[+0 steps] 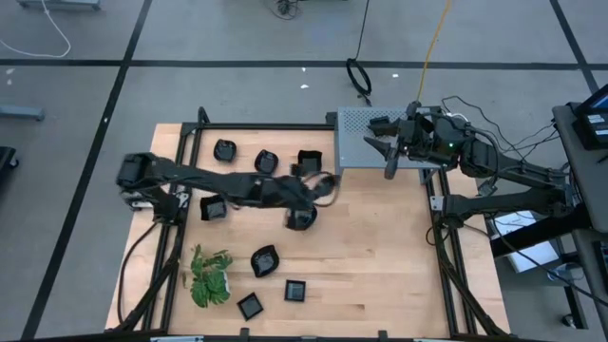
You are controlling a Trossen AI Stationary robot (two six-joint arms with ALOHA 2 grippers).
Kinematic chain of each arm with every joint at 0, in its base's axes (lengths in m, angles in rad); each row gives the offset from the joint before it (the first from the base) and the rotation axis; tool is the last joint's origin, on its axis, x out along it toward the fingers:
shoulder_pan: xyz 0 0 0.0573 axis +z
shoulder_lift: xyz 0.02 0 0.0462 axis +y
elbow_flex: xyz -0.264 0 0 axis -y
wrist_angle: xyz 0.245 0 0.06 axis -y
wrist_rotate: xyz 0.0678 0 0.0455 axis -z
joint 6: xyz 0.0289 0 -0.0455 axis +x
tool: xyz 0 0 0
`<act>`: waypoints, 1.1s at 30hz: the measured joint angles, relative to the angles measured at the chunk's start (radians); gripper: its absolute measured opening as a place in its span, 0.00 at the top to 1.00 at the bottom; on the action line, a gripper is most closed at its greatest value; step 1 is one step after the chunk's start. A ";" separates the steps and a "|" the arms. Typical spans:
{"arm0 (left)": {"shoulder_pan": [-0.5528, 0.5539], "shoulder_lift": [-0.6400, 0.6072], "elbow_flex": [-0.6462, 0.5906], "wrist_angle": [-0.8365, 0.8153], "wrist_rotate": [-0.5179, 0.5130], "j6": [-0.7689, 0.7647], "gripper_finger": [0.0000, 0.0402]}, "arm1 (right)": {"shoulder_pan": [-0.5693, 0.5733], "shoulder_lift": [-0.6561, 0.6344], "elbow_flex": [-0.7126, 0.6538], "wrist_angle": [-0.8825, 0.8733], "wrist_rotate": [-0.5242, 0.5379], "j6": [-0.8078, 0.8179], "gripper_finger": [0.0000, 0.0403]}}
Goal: Pick & Place Mini shaped plates
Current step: Put the leaf-shaped plate on the shelf
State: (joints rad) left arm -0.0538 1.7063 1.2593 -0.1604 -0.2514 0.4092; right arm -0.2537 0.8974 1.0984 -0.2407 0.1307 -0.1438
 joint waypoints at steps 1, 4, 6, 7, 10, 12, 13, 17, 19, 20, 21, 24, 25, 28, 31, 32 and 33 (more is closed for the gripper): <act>0.000 0.037 0.032 0.011 0.019 -0.002 0.98 | -0.001 0.000 0.000 -0.013 0.000 0.000 0.67; 0.000 0.147 0.121 -0.002 0.063 -0.004 0.99 | -0.001 0.000 0.000 -0.055 0.000 0.000 0.67; 0.003 0.205 0.166 -0.006 0.100 -0.028 0.99 | -0.001 0.000 0.000 -0.086 0.000 0.000 0.67; 0.004 0.233 0.189 -0.015 0.119 -0.044 0.99 | -0.001 0.000 0.000 -0.101 0.000 0.001 0.67; 0.010 0.299 0.226 0.005 0.197 -0.098 0.98 | -0.001 0.000 0.000 -0.147 0.000 0.001 0.67; 0.010 0.341 0.234 0.014 0.222 -0.125 0.99 | -0.001 0.000 0.000 -0.168 0.000 0.001 0.67; 0.010 0.360 0.234 0.012 0.222 -0.134 0.99 | -0.001 0.000 0.000 -0.174 0.000 0.001 0.67; 0.010 0.413 0.232 0.017 0.221 -0.177 0.97 | -0.001 0.000 0.000 -0.174 0.000 0.001 0.67; 0.009 0.436 0.233 0.036 0.205 -0.183 0.97 | -0.001 0.000 0.000 -0.174 0.000 0.001 0.67; 0.009 0.445 0.233 0.038 0.195 -0.182 0.97 | -0.001 0.000 0.000 -0.174 0.000 0.001 0.67; 0.009 0.455 0.233 0.031 0.188 -0.180 0.98 | 0.000 0.000 0.000 -0.176 0.000 0.001 0.67; 0.008 0.469 0.232 0.042 0.165 -0.179 0.99 | 0.000 0.000 0.000 -0.178 -0.001 0.001 0.67; 0.008 0.469 0.232 0.042 0.157 -0.179 0.98 | 0.000 0.000 0.000 -0.180 0.000 0.001 0.67; 0.006 0.468 0.232 0.035 0.146 -0.180 0.93 | 0.000 0.000 0.000 -0.185 0.000 0.001 0.67; 0.006 0.468 0.232 0.034 0.146 -0.215 0.87 | 0.000 0.000 0.000 -0.186 0.000 0.001 0.67; 0.006 0.468 0.232 0.037 0.146 -0.230 0.85 | 0.000 0.000 0.000 -0.186 0.000 0.001 0.67; 0.006 0.468 0.232 0.041 0.146 -0.243 0.83 | 0.000 0.000 0.000 -0.185 0.000 0.001 0.67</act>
State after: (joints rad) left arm -0.0483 2.1742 1.4918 -0.1195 -0.1051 0.1659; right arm -0.2535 0.8978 1.0985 -0.4259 0.1307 -0.1425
